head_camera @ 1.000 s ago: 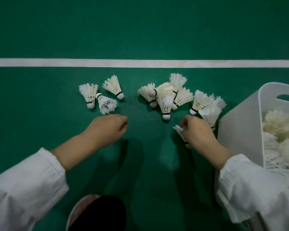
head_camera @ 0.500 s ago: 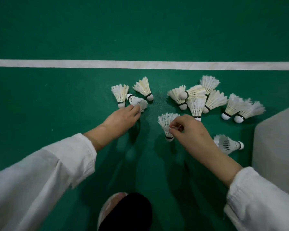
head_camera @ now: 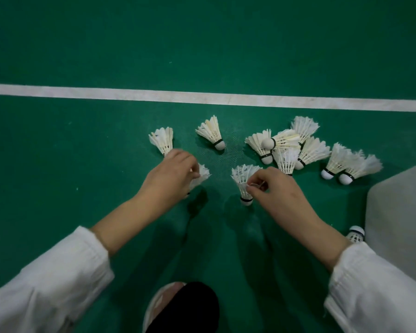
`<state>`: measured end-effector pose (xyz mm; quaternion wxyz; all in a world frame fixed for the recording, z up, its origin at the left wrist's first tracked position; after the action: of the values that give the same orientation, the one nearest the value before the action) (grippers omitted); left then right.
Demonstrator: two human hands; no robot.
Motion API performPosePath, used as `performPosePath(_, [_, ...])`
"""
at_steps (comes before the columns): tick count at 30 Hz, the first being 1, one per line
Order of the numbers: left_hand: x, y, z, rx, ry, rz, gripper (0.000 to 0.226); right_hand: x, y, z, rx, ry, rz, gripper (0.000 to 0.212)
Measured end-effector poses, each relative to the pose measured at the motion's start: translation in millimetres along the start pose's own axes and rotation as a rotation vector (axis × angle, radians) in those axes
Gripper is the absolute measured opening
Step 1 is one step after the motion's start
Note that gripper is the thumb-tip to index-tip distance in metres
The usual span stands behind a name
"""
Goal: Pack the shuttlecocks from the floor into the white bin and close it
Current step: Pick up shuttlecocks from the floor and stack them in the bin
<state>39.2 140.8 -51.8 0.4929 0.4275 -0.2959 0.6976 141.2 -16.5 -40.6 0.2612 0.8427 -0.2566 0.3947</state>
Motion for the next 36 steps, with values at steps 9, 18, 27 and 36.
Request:
performPosePath(9, [37.1,5.8,-91.5,0.609,0.286,0.165,0.027,1.7,-0.4,-1.6,-0.002,-0.001,0.007,0.005])
performPosePath(18, [7.4,-34.2,-109.4,0.673,0.224,-0.025,0.041,7.7,-0.7,-7.1,-0.003,-0.02,0.04,0.007])
performPosePath(27, [41.0,-19.7,13.7,0.298,0.262,0.037,0.016,67.2,26.0,-8.3,0.033,0.105,0.117,0.009])
performPosePath(36, [64.7,-17.9,207.4,-0.128,0.149,-0.081,0.011,203.2,122.4,29.3,-0.061,0.285,0.176,0.011])
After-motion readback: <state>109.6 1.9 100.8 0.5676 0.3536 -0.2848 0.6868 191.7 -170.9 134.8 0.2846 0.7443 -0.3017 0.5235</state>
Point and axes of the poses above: each hand's wrist, its own y-axis away from the middle knuckle, its own x-axis out of the back of the hand, z = x × y, the point moved 7 cm from there along -y, towards the middle knuckle, and after that the axes turned 5 degrees about y, right-handed, at the moved point
